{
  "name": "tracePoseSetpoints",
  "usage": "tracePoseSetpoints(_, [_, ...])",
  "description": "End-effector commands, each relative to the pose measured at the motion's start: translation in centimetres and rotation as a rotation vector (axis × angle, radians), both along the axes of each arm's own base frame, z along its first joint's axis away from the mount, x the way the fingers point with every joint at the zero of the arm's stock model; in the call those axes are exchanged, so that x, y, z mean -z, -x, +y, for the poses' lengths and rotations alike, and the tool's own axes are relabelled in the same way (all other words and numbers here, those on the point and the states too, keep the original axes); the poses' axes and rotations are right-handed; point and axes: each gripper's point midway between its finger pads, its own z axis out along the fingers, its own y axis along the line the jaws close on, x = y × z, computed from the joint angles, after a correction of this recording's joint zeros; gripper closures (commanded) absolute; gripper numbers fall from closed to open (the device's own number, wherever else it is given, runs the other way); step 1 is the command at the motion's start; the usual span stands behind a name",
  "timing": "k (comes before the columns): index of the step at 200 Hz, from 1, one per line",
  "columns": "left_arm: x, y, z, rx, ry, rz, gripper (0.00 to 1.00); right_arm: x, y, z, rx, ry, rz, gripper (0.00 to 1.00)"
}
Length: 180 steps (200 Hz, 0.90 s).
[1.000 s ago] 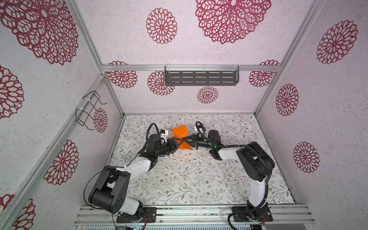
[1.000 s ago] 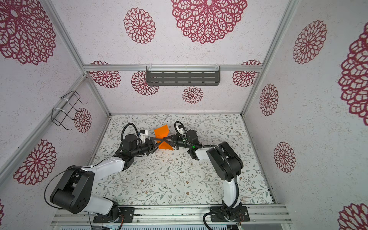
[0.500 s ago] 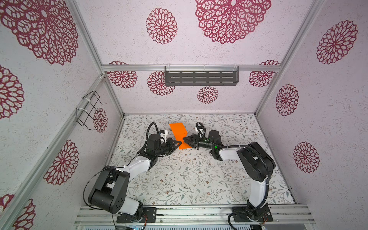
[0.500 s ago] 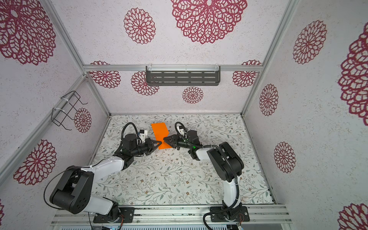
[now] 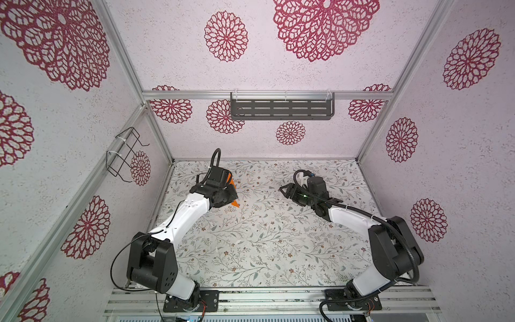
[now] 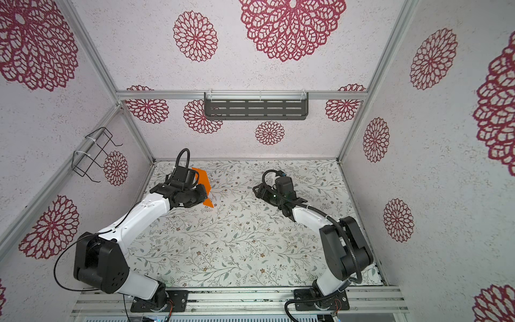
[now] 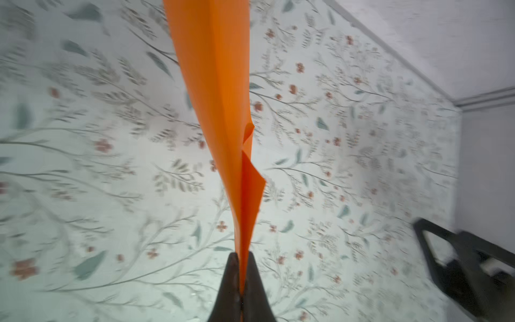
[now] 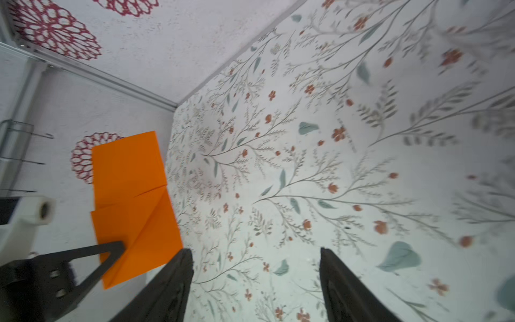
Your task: Fold a paper plane with a square sheet of paper (pick it up from the middle)
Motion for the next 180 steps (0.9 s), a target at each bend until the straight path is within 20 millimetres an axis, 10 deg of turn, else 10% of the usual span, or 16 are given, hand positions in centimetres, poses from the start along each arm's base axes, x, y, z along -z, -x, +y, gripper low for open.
tracePoseSetpoints(1, [1.5,4.7,6.9,-0.01,-0.503,0.254,0.98,0.0,-0.2,-3.7,0.089,0.209,-0.048,0.22])
tracePoseSetpoints(35, [1.6,3.0,6.8,0.037,-0.748,0.299,0.98,-0.1,0.5,-5.1,0.131,0.232,-0.047,0.21])
tracePoseSetpoints(106, [11.5,0.3,-3.9,0.275,-0.606,0.385,0.92,2.1,2.2,-6.3,0.187,0.198,0.022,0.22])
tracePoseSetpoints(180, [11.3,-0.5,-10.1,0.35,-0.209,0.305,0.47,3.5,2.2,-5.0,0.143,0.158,0.058,0.23])
